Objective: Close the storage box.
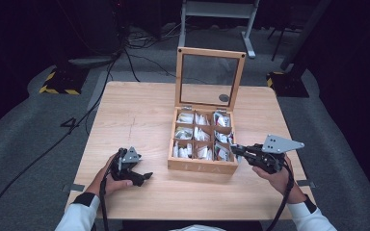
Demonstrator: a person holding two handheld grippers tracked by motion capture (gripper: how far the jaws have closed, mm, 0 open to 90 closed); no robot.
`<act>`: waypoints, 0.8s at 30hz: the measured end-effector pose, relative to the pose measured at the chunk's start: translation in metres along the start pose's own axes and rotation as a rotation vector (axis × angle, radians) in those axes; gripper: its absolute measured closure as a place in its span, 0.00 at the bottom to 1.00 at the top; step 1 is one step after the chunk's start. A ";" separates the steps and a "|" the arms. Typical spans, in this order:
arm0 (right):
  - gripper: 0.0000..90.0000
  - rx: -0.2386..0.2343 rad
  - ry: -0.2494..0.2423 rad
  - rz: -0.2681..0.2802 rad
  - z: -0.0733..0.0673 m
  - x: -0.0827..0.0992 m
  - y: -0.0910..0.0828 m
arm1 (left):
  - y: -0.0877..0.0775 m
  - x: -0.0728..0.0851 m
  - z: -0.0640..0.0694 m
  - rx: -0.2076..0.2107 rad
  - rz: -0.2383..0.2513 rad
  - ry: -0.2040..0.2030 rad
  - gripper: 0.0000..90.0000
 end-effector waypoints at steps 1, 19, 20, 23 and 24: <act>0.98 -0.005 -0.001 0.001 -0.001 0.000 0.000 | 0.000 0.000 0.000 0.000 0.000 0.000 0.17; 0.97 -0.087 -0.043 -0.039 -0.031 0.004 0.012 | 0.000 0.000 0.000 -0.004 0.001 -0.005 0.17; 0.97 -0.100 -0.048 -0.048 -0.035 0.006 0.014 | 0.000 0.000 0.000 -0.004 0.001 -0.005 0.17; 0.97 -0.113 -0.052 -0.057 -0.040 0.008 0.017 | 0.000 0.000 0.000 -0.005 0.001 -0.006 0.17; 0.97 -0.126 -0.059 -0.068 -0.045 0.011 0.020 | 0.000 0.000 0.000 -0.005 0.001 -0.006 0.17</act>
Point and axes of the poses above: each handheld gripper's, and its own axes: y roughly forward along the jaws, x roughly out of its underside, z roughly to its right, the point moved 9 cm from there along y, roughly forward along the jaws, and after that the axes turned 2 degrees about x, right-handed, at the moved point
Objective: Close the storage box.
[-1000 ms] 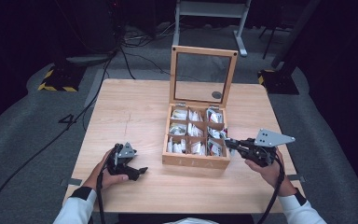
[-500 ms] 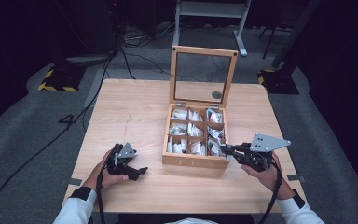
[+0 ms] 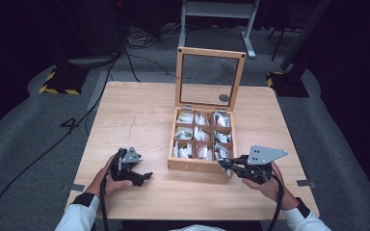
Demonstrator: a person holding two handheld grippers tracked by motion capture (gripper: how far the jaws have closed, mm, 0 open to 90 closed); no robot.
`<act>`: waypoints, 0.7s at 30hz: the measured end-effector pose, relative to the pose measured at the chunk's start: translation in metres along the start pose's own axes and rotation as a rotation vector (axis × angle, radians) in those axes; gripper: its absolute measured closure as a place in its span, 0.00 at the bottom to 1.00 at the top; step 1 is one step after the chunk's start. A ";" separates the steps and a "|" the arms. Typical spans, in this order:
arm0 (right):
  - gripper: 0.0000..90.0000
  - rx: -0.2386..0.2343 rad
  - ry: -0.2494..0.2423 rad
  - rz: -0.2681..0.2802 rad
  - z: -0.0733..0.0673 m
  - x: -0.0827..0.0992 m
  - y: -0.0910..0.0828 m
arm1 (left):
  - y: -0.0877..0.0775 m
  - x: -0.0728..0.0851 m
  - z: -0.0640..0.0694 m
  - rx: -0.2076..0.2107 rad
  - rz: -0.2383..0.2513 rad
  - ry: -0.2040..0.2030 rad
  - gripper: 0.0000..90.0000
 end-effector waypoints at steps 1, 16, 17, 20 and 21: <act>0.97 0.000 0.000 0.000 0.000 0.000 0.000 | 0.000 0.000 0.000 0.000 0.000 0.000 0.17; 0.97 -0.114 -0.064 -0.095 -0.031 0.017 0.025 | 0.000 0.000 0.000 -0.002 0.000 -0.002 0.17; 0.97 -0.118 -0.065 -0.102 -0.033 0.019 0.026 | 0.000 0.000 0.000 -0.002 0.000 -0.002 0.17; 0.97 -0.130 -0.070 -0.127 -0.036 0.025 0.032 | 0.000 0.000 0.000 -0.003 0.000 -0.003 0.17; 0.97 -0.134 -0.078 -0.143 -0.038 0.029 0.036 | 0.000 0.000 0.000 -0.003 0.000 -0.003 0.17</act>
Point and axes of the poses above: each handheld gripper's, and its own axes: y roughly forward along the jaws, x roughly out of its underside, z roughly to its right, the point moved 9 cm from there along y, roughly forward along the jaws, and after that the axes turned 2 degrees about x, right-handed, at the moved point
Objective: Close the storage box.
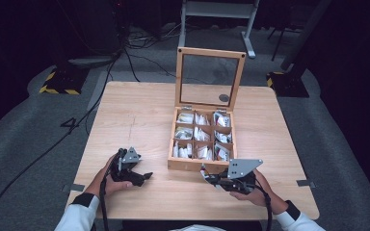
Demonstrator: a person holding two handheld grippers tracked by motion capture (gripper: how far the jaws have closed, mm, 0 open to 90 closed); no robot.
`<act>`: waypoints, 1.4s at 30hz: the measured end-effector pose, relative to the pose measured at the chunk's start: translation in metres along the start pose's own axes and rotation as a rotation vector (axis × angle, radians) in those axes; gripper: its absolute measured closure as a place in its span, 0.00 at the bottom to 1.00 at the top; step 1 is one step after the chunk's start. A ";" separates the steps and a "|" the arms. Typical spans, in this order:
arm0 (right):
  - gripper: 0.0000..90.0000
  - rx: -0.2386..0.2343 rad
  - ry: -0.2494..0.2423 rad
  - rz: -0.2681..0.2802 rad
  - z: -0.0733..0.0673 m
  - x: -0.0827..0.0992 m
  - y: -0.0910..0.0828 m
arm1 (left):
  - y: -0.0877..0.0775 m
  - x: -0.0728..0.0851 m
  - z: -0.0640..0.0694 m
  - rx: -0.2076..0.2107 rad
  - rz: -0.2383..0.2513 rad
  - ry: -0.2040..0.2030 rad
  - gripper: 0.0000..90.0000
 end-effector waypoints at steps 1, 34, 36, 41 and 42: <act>0.97 -0.002 0.001 -0.007 -0.001 0.001 0.002 | 0.000 0.000 0.000 0.000 0.000 0.000 0.17; 0.85 -0.085 -0.013 -0.186 -0.021 0.035 0.043 | 0.000 0.000 0.000 0.000 0.000 0.000 0.17; 0.82 -0.093 -0.009 -0.194 -0.023 0.036 0.045 | 0.000 0.000 0.000 0.000 0.000 0.000 0.17; 0.72 -0.114 -0.005 -0.213 -0.027 0.040 0.049 | 0.000 0.000 0.000 0.000 0.000 0.000 0.17; 0.69 -0.118 -0.008 -0.216 -0.027 0.040 0.049 | 0.000 0.000 0.000 0.000 0.000 0.000 0.17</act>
Point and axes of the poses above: each handheld gripper's, and its own axes: y roughly forward along the jaws, x roughly out of its underside, z roughly to its right, the point moved 9 cm from there along y, roughly forward along the jaws, and after that the axes turned 2 degrees about x, right-handed, at the moved point
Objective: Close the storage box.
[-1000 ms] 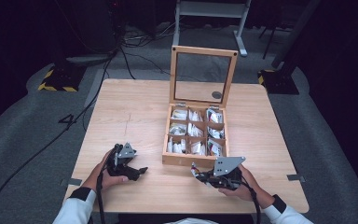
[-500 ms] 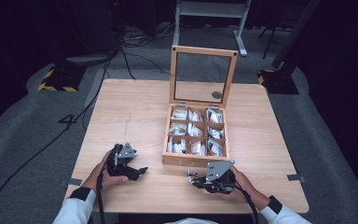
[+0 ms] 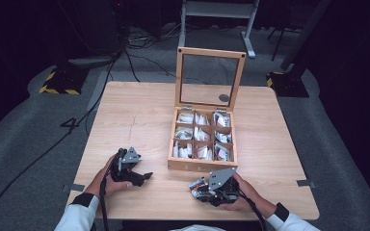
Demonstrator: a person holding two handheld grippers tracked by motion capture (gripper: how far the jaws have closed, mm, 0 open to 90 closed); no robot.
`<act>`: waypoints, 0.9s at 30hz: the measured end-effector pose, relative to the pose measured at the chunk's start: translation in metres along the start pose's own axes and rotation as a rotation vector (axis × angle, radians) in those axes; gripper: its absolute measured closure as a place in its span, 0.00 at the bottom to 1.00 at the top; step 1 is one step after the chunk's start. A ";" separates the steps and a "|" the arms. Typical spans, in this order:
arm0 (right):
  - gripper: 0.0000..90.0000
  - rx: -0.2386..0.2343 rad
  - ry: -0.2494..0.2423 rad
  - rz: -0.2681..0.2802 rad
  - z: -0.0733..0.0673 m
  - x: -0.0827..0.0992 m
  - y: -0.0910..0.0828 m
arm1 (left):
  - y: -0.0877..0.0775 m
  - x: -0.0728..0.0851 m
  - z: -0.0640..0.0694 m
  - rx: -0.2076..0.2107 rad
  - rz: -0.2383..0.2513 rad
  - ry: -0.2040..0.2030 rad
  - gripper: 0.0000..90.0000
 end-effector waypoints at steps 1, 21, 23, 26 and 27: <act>0.69 0.000 0.000 0.000 0.000 0.000 0.000 | 0.000 0.000 0.000 0.000 0.000 0.000 0.17; 0.43 0.069 0.009 0.121 0.013 -0.019 -0.036 | 0.000 0.000 0.000 -0.002 -0.002 -0.002 0.16; 0.42 0.082 0.009 0.141 0.016 -0.021 -0.043 | 0.000 0.000 0.000 0.001 -0.003 0.000 0.16; 0.41 0.119 0.016 0.177 0.024 -0.026 -0.057 | 0.000 0.000 -0.001 0.003 -0.005 0.004 0.16; 0.41 0.119 0.016 0.177 0.024 -0.026 -0.057 | 0.001 -0.001 -0.001 0.005 -0.006 0.006 0.16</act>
Point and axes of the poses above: each handheld gripper's, and its own axes: y roughly forward along the jaws, x roughly out of its underside, z roughly to its right, the point moved 9 cm from there along y, roughly forward along the jaws, and after that the axes turned 2 degrees about x, right-handed, at the moved point
